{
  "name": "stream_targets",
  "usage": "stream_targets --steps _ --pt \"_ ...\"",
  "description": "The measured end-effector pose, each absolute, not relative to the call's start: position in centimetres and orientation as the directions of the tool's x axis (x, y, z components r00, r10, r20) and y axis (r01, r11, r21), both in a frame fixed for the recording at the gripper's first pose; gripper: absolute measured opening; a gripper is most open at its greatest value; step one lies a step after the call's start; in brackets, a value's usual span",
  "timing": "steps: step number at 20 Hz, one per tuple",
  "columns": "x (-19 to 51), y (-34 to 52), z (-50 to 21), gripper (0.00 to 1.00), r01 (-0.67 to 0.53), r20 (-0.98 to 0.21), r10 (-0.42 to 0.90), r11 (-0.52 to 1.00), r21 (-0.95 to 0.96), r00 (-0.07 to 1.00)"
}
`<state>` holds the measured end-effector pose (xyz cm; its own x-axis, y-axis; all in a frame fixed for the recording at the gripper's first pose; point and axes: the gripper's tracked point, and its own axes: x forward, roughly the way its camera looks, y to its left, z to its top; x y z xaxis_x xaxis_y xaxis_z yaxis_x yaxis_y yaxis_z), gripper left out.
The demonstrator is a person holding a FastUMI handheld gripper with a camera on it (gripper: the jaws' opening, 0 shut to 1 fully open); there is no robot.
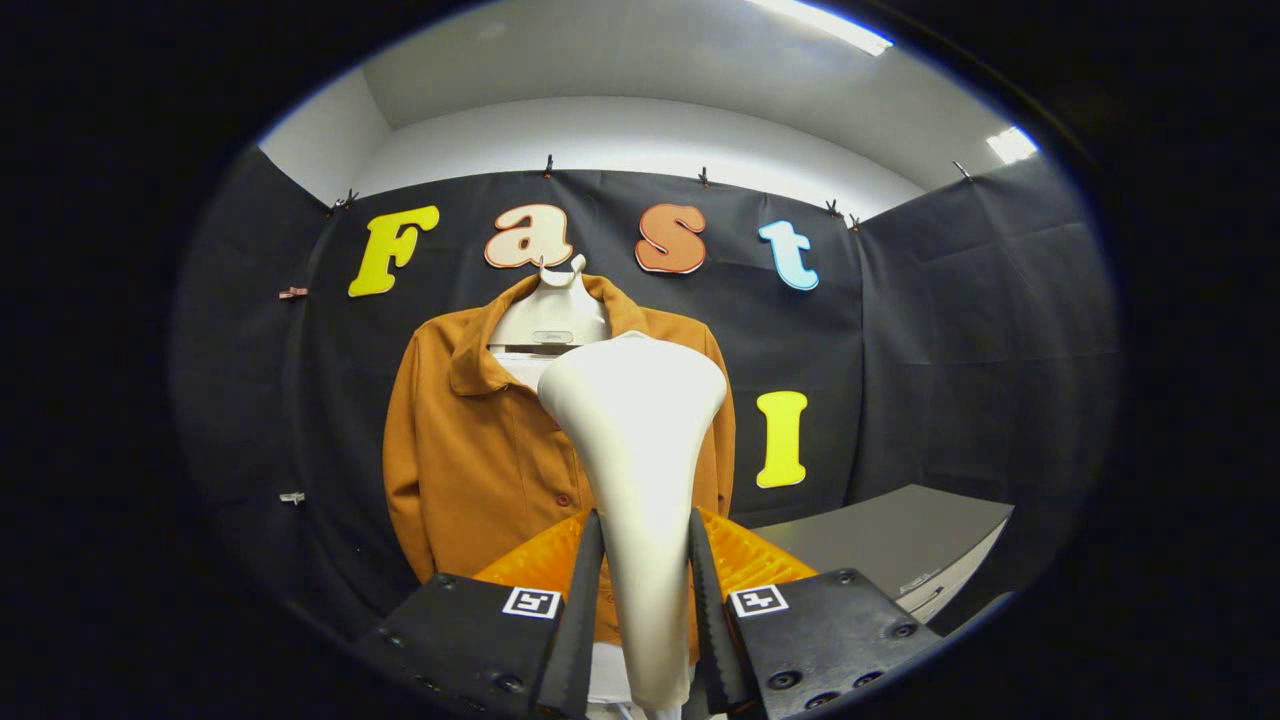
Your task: Iron the clothes twice with a garment steamer, once on the left side and once on the right side.
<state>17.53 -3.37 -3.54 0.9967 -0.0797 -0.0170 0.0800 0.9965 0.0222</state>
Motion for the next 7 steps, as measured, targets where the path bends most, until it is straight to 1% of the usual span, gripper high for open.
stream_targets --steps 7 --pt "17.1 -5.0 -2.8 0.47 0.041 -0.008 -0.041 0.999 0.025 0.999"
